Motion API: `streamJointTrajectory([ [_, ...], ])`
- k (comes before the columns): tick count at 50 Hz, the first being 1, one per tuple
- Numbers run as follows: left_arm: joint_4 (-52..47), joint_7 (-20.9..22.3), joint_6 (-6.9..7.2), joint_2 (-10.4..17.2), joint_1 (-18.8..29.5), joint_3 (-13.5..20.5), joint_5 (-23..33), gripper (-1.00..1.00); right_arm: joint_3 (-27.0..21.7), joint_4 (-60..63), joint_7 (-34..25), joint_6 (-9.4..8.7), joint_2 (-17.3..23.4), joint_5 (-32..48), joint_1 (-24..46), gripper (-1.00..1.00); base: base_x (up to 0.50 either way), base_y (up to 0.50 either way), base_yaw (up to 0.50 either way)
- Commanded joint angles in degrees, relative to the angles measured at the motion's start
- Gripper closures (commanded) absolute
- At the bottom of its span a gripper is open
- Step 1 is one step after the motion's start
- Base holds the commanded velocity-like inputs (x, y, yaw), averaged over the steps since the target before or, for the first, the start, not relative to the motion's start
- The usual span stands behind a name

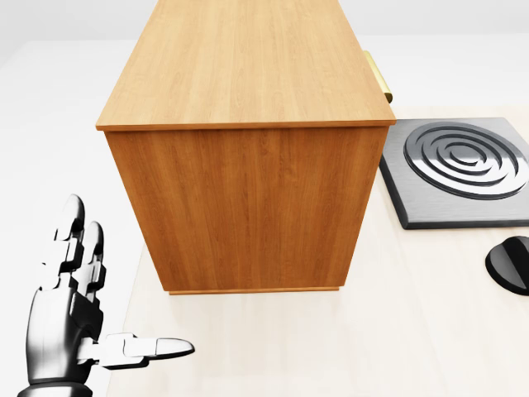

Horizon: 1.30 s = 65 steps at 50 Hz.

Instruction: Put the bowl on the top of the cabinet.

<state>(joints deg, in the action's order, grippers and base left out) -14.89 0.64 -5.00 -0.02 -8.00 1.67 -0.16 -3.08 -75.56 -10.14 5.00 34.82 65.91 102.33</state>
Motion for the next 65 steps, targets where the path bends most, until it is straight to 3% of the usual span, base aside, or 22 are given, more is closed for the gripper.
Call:
streamJointTrajectory([
  [1,0.5,0.3,0.00,0.0,0.0,0.0,-0.4,-1.00,-0.8,-2.5,4.8,0.00,-4.8,5.6,3.4,1.00,0.00,0.00,0.00],
  [2,0.6,0.5,0.00,0.0,-0.1,-0.1,-0.4,-1.00,-0.6,-2.5,5.3,0.00,-7.0,5.8,3.5,1.00,0.00,0.00,0.00],
  [16,2.2,1.0,0.00,0.1,0.0,0.0,-0.8,-1.00,0.2,-2.4,7.4,0.00,-13.4,6.0,2.4,1.00,0.00,0.00,0.00],
  [49,1.8,1.1,0.00,0.1,0.3,0.1,-0.7,-1.00,2.2,-2.3,7.7,0.00,-17.5,6.7,-6.6,1.00,0.00,0.00,0.00],
  [65,1.2,1.4,0.00,0.1,0.0,-0.2,-0.7,-1.00,2.8,-2.1,8.1,0.00,-19.4,6.5,-7.2,1.00,0.00,0.00,0.00],
])
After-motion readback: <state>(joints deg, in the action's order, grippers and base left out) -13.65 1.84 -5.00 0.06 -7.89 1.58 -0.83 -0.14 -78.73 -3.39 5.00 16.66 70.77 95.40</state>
